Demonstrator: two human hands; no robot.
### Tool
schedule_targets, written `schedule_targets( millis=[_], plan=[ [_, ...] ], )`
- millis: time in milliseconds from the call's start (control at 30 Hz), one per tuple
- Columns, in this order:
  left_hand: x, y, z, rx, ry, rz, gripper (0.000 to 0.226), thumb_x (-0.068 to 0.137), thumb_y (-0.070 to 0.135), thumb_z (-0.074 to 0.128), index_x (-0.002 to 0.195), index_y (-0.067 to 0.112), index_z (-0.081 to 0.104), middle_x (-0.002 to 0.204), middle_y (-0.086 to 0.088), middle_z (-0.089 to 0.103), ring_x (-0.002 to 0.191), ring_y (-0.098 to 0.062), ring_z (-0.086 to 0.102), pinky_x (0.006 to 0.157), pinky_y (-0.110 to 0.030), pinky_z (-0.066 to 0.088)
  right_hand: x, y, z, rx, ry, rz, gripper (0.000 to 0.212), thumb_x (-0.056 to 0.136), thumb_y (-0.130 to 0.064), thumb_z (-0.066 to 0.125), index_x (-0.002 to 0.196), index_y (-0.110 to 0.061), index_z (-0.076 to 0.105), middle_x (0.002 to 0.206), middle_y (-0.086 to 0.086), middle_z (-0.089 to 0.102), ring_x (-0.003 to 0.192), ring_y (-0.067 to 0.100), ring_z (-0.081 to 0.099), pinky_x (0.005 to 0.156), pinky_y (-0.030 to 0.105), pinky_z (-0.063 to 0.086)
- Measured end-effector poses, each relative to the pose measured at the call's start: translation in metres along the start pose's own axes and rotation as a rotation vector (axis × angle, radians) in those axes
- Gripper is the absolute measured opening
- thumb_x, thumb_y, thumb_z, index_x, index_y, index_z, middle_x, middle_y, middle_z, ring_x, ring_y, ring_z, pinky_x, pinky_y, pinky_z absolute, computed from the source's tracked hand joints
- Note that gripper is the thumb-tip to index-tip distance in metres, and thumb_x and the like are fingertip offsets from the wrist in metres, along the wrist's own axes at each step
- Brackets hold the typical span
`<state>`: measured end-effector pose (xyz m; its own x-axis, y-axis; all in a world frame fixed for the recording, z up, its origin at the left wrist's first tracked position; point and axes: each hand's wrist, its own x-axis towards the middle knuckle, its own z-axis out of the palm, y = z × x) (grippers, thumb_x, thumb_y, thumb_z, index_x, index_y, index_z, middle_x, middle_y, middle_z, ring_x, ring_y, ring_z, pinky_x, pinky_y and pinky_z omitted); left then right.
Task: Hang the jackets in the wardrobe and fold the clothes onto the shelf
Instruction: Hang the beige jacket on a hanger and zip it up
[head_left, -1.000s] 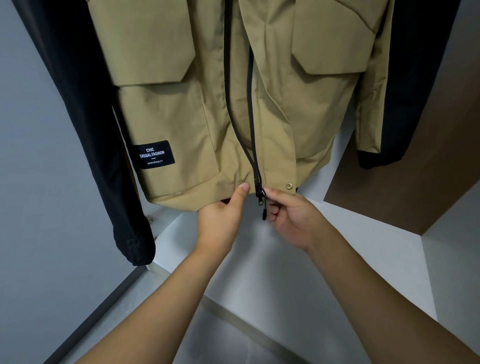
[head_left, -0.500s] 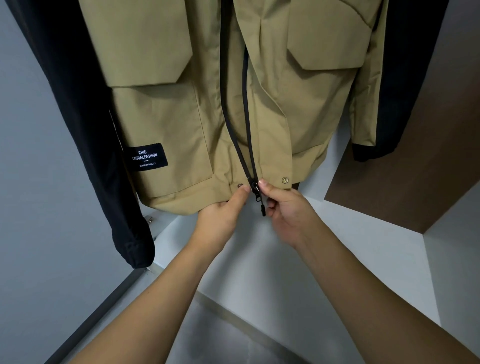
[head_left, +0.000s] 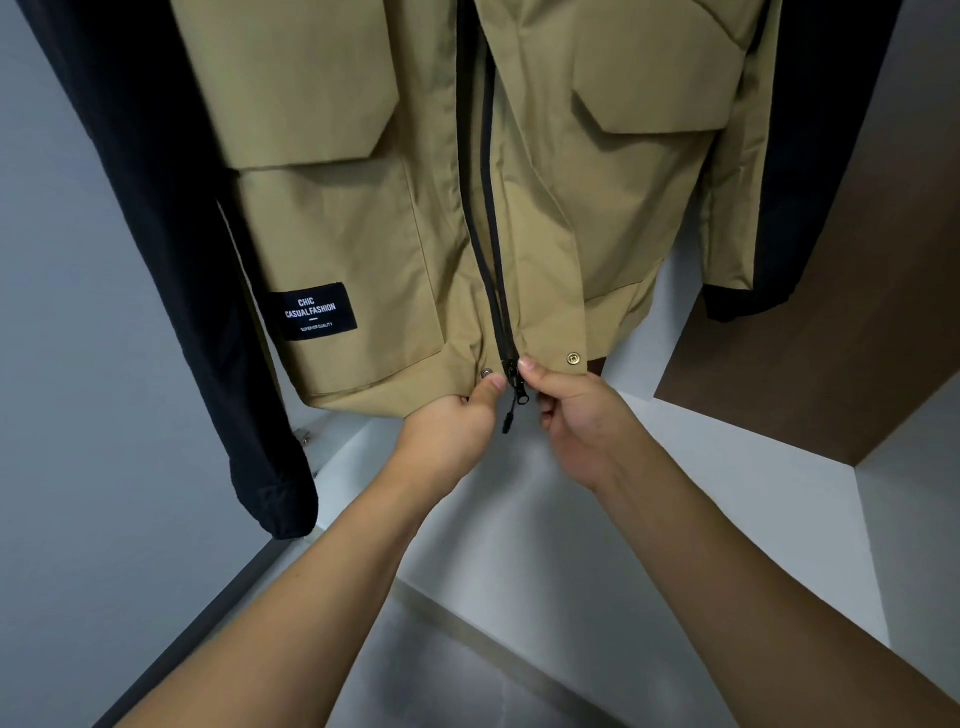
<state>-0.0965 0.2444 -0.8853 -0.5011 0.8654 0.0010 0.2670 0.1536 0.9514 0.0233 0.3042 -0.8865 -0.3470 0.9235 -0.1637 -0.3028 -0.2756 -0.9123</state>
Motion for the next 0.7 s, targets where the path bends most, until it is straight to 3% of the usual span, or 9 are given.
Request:
schedule_targets(
  millis=[67, 133, 167, 233, 333, 433, 567, 700],
  plan=[
    [0.000, 0.001, -0.001, 0.047, -0.010, -0.032, 0.032, 0.096, 0.043, 0.059, 0.119, 0.024, 0.065, 0.097, 0.013, 0.064, 0.086, -0.009, 0.055, 0.064, -0.009, 0.035, 0.000, 0.002, 0.005, 0.044, 0.019, 0.011, 0.003, 0.088, -0.011, 0.068, 0.090, -0.012, 0.070, 0.069, -0.012, 0.070, 0.051, -0.004, 0.057, 0.051, 0.010, 0.041],
    [0.000, 0.004, -0.005, 0.090, -0.017, -0.055, 0.032, 0.095, 0.047, 0.058, 0.114, 0.022, 0.066, 0.081, 0.016, 0.061, 0.075, -0.003, 0.054, 0.054, -0.006, 0.035, 0.001, 0.005, 0.009, 0.053, 0.063, 0.035, 0.014, 0.087, -0.014, 0.069, 0.101, -0.009, 0.068, 0.079, -0.009, 0.070, 0.055, -0.001, 0.053, 0.057, 0.012, 0.038],
    [0.000, 0.004, -0.005, 0.113, -0.010, -0.041, 0.033, 0.096, 0.047, 0.057, 0.116, 0.021, 0.064, 0.084, 0.013, 0.063, 0.081, -0.008, 0.057, 0.061, -0.008, 0.037, 0.001, 0.006, 0.011, 0.045, 0.090, 0.057, 0.019, 0.086, -0.015, 0.070, 0.104, -0.010, 0.068, 0.086, -0.007, 0.069, 0.061, 0.001, 0.049, 0.063, 0.015, 0.036],
    [0.001, 0.005, -0.004, 0.145, 0.029, -0.005, 0.036, 0.097, 0.045, 0.055, 0.126, 0.024, 0.060, 0.110, 0.004, 0.066, 0.107, -0.022, 0.058, 0.080, -0.018, 0.036, 0.000, 0.009, 0.012, 0.045, 0.118, 0.098, 0.016, 0.086, -0.018, 0.071, 0.101, -0.014, 0.069, 0.092, -0.006, 0.063, 0.067, 0.006, 0.037, 0.067, 0.020, 0.032],
    [-0.001, 0.007, -0.002, 0.228, 0.014, -0.001, 0.037, 0.098, 0.046, 0.051, 0.129, 0.025, 0.056, 0.120, -0.002, 0.064, 0.116, -0.028, 0.054, 0.083, -0.022, 0.032, 0.001, 0.009, 0.013, 0.032, 0.135, 0.120, 0.002, 0.088, -0.020, 0.069, 0.086, -0.020, 0.070, 0.084, -0.009, 0.055, 0.064, 0.007, 0.028, 0.062, 0.022, 0.029],
    [0.002, 0.009, -0.005, 0.266, -0.050, -0.050, 0.033, 0.097, 0.049, 0.053, 0.117, 0.024, 0.061, 0.099, 0.001, 0.064, 0.103, -0.026, 0.057, 0.079, -0.023, 0.034, 0.003, 0.009, 0.011, 0.003, 0.149, 0.122, 0.003, 0.087, -0.022, 0.071, 0.089, -0.020, 0.071, 0.095, -0.005, 0.056, 0.066, 0.008, 0.029, 0.065, 0.022, 0.031],
    [0.001, 0.005, -0.013, -0.131, -0.162, -0.168, 0.029, 0.093, 0.040, 0.065, 0.074, 0.018, 0.063, 0.057, 0.011, 0.056, 0.059, -0.010, 0.050, 0.059, -0.016, 0.042, 0.004, 0.010, 0.008, -0.022, 0.135, 0.140, 0.009, 0.085, -0.025, 0.073, 0.077, -0.022, 0.074, 0.073, -0.014, 0.057, 0.062, 0.007, 0.028, 0.062, 0.022, 0.029],
    [-0.004, 0.010, -0.021, -0.137, -0.256, -0.206, 0.031, 0.096, 0.029, 0.061, 0.069, 0.014, 0.064, 0.053, 0.004, 0.052, 0.048, -0.013, 0.039, 0.050, -0.022, 0.035, 0.005, 0.011, 0.003, -0.052, 0.094, 0.129, 0.005, 0.083, -0.026, 0.074, 0.081, -0.022, 0.071, 0.069, -0.013, 0.057, 0.061, 0.007, 0.030, 0.061, 0.022, 0.027]
  ],
)
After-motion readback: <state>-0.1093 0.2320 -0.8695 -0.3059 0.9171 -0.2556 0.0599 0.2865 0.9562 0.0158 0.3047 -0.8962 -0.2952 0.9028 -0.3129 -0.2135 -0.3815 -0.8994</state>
